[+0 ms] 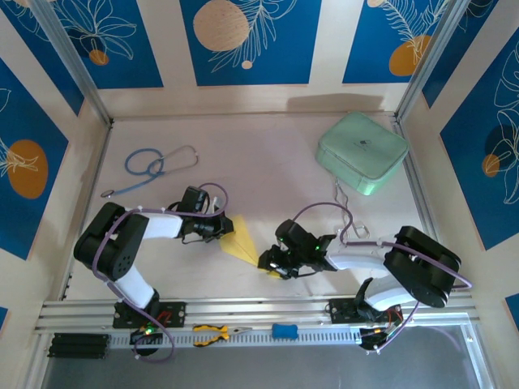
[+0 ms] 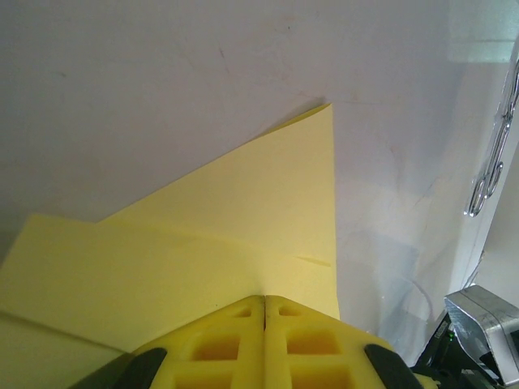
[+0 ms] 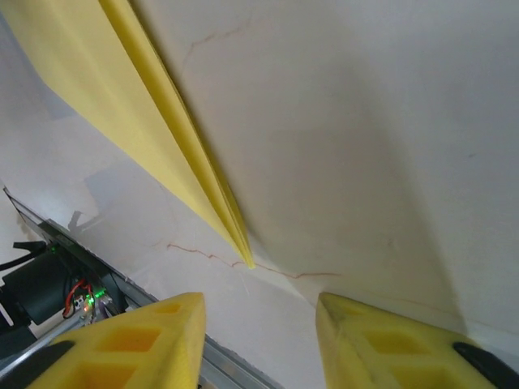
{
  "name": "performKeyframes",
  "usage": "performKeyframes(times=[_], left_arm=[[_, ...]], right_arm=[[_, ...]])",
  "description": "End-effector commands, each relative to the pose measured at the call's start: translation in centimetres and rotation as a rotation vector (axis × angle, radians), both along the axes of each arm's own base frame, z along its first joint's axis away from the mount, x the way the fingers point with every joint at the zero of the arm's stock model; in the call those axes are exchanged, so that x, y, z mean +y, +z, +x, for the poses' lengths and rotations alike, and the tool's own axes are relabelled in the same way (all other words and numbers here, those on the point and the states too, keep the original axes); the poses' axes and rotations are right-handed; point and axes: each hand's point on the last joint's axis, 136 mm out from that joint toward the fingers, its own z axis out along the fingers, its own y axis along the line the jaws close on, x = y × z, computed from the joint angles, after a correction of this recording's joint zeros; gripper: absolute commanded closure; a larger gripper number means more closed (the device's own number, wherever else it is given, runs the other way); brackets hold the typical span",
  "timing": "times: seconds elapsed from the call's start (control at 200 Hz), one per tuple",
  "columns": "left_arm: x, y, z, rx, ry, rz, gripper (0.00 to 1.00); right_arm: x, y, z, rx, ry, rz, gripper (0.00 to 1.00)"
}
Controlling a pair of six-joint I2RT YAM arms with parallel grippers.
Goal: Fold a paper plane with a square sheet of paper (pick it up from the middle)
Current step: Fourth fold the wing at the center of the table, then turn over the paper at the center of the table.
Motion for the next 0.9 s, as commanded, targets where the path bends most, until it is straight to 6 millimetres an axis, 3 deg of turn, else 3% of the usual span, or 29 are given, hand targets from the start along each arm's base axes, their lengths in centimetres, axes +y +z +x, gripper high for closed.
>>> performKeyframes(times=[0.0,0.275,0.895], left_arm=[[1.0,-0.7,-0.3,0.027,0.030,0.035,0.98],[0.9,-0.7,-0.2,0.029,0.031,0.028,0.98],[0.7,-0.5,-0.1,0.029,0.040,0.013,0.98]], right_arm=[[1.1,-0.2,0.1,-0.011,0.017,0.035,0.64],[2.1,1.2,1.5,-0.061,0.008,0.091,0.66],[3.1,1.7,3.8,-0.107,0.010,0.184,0.66]])
